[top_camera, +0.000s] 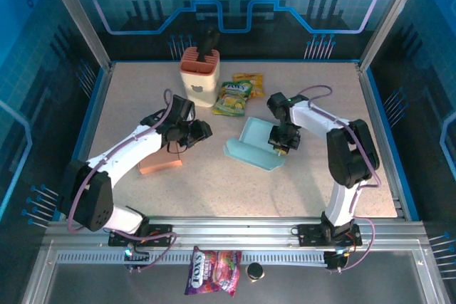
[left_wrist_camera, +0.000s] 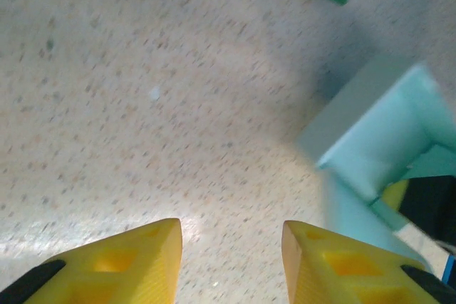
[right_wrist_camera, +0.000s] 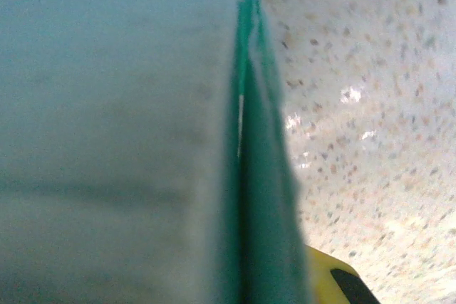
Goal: Fold the paper box
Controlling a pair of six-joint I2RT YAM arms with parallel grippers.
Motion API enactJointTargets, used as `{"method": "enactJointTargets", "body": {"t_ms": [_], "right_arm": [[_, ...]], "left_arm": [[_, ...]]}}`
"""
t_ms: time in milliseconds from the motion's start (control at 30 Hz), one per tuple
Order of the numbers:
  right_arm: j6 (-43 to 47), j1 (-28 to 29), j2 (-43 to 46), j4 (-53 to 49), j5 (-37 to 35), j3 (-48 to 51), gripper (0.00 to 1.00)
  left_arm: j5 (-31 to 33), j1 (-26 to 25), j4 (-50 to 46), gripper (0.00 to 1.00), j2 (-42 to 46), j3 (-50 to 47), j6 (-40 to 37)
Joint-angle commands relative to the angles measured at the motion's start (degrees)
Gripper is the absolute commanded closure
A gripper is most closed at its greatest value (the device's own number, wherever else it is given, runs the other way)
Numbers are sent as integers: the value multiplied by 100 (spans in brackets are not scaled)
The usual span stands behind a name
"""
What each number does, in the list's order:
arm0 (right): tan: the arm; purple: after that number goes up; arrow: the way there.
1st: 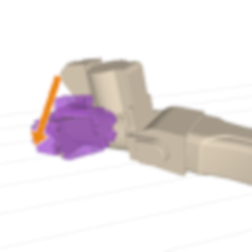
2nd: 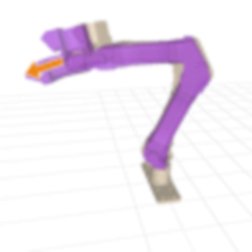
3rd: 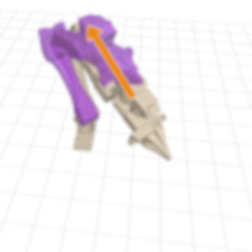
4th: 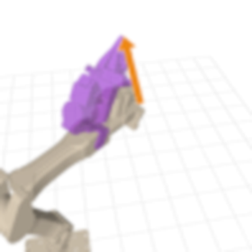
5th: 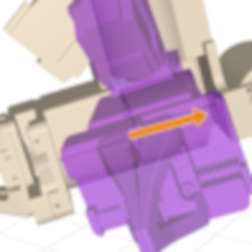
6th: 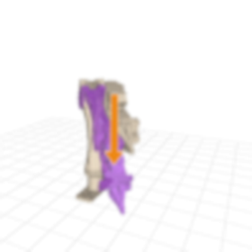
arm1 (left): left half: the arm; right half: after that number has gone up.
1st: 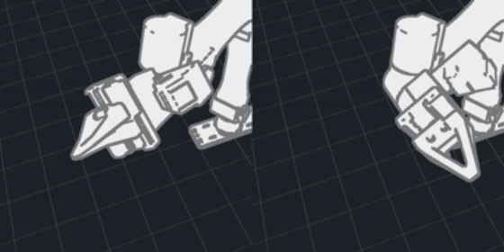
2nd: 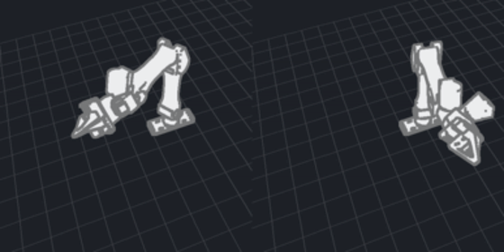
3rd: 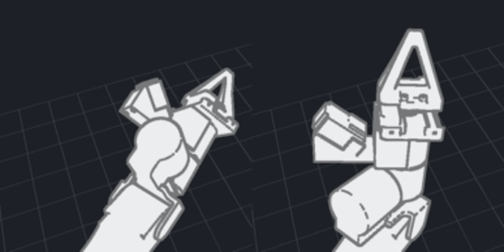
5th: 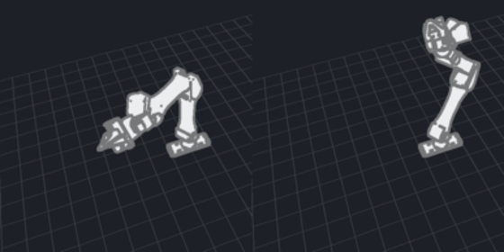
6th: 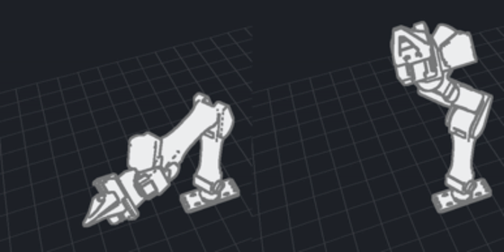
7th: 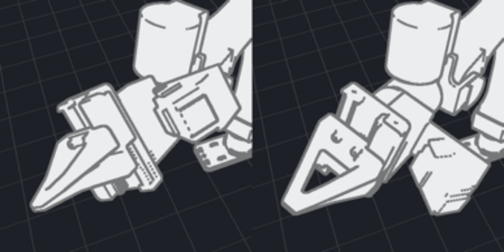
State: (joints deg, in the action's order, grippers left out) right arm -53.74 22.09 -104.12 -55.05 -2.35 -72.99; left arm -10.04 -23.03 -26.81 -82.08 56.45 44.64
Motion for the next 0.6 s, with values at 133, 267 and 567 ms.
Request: {"method": "enactJointTargets", "body": {"t_ms": [133,267,567], "right_arm": [[-2749,-148,757,1206,1564,1440,100],[-3514,-7,791,1502,1826,1752,100],[-4294,463,747,2183,2434,1882,72]], "left_arm": [[-928,-254,379,64,-7,-553,412],[-1209,-736,992,65,-453,-577,831],[-1338,-1132,2370,66,-1181,-698,1735]]}}
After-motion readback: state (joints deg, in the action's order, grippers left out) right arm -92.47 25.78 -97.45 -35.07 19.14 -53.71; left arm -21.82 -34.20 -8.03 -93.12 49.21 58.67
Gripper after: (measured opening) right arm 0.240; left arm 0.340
